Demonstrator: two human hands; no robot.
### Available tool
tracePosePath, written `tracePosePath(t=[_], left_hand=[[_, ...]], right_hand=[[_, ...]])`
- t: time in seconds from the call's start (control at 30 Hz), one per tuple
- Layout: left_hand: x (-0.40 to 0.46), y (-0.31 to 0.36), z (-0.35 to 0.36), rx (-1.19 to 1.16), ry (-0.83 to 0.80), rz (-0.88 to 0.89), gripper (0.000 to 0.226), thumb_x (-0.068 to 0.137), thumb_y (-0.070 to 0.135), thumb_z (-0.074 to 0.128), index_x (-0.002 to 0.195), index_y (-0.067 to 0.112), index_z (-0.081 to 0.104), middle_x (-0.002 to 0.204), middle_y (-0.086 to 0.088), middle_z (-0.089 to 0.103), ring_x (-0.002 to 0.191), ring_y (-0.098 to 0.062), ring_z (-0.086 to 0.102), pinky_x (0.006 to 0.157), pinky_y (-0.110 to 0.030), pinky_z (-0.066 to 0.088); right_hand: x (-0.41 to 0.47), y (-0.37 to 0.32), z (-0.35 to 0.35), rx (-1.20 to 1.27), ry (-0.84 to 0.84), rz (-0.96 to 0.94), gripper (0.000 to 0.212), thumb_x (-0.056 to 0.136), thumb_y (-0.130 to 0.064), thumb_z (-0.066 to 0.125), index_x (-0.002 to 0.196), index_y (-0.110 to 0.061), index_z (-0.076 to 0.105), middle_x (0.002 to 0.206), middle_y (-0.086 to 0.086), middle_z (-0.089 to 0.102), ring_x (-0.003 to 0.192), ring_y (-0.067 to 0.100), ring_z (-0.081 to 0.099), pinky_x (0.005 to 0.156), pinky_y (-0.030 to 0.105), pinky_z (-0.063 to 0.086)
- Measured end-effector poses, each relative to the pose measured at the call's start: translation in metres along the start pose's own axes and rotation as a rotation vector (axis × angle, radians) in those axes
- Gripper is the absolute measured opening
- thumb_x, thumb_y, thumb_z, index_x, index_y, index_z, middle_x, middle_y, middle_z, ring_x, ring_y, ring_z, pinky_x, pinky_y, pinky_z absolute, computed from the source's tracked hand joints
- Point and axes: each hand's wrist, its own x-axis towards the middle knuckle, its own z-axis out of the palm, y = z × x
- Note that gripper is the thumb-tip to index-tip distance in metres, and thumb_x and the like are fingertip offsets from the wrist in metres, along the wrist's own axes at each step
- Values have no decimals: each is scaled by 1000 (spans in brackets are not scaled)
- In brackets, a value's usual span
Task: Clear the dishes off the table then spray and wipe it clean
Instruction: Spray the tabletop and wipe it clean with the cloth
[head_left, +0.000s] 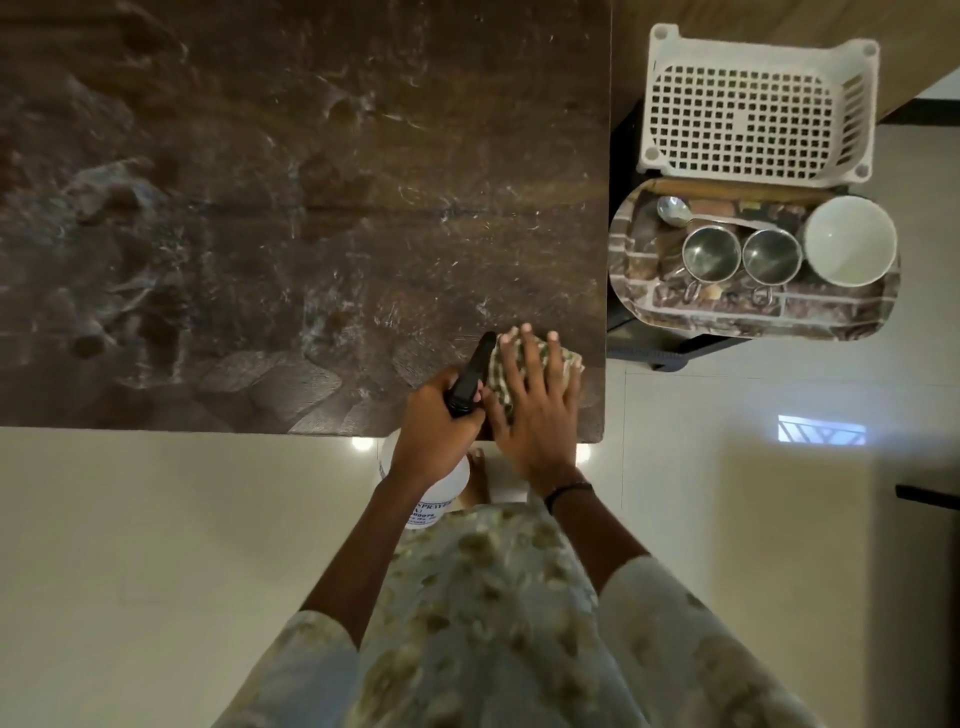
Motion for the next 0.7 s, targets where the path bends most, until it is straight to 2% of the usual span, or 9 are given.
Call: tracePosePath(t=[0.1, 0.17, 0.27, 0.37, 0.43, 0.5, 0.6, 0.7], left_hand=[[4, 6, 4, 19, -11, 13, 9, 78, 1, 61, 86, 5, 63, 82, -16, 66, 78, -29, 60, 71, -33, 46], [7, 11, 9, 38, -13, 4, 12, 77, -1, 61, 86, 5, 64, 82, -18, 66, 79, -33, 61, 72, -40, 49], [11, 20, 22, 59, -37, 2, 19, 75, -1, 59, 89, 9, 68, 83, -15, 69, 81, -31, 64, 75, -41, 51], [16, 32, 37, 86, -50, 15, 15, 79, 5, 61, 91, 10, 69, 84, -11, 71, 82, -27, 66, 79, -38, 53], [19, 39, 44, 122, -53, 15, 12, 81, 10, 62, 91, 12, 69, 79, -7, 70, 77, -25, 66, 75, -36, 54], [21, 45, 50, 164, -64, 9, 15, 82, 10, 59, 95, 13, 67, 77, -7, 68, 73, -25, 65, 70, -34, 52], [25, 50, 54, 224, -84, 12, 24, 80, 10, 56, 101, 12, 65, 79, -11, 68, 71, -28, 63, 65, -35, 52], [27, 51, 53, 260, -139, -46, 20, 78, 10, 56, 97, 12, 64, 70, -6, 63, 64, -24, 60, 58, -33, 49]], right_hand=[[-29, 19, -1, -103, -86, -177, 66, 97, -50, 35, 155, -23, 21, 162, 6, 20, 150, 32, 13, 120, 55, 15], [-36, 44, -7, -120, -103, -218, 65, 97, -50, 33, 155, -22, 23, 162, 6, 22, 149, 32, 16, 117, 55, 23], [-25, 57, -15, -81, -50, -116, 62, 97, -46, 35, 153, -21, 29, 161, 7, 25, 149, 32, 18, 118, 53, 18], [-17, 42, -13, -54, -15, -74, 62, 95, -43, 37, 152, -20, 27, 159, 9, 28, 148, 34, 20, 119, 54, 15], [-20, 44, -12, -70, -21, -128, 62, 93, -43, 39, 149, -19, 28, 157, 10, 32, 147, 35, 23, 118, 55, 19], [-25, 54, -13, -94, -31, -185, 58, 93, -44, 39, 147, -20, 38, 156, 8, 34, 146, 33, 24, 116, 54, 23], [-28, 63, -11, -92, -30, -210, 55, 94, -44, 40, 144, -20, 46, 155, 8, 35, 145, 32, 24, 118, 50, 16], [-28, 62, -11, -94, -20, -201, 56, 94, -45, 41, 144, -21, 42, 154, 8, 37, 143, 32, 26, 117, 51, 18]])
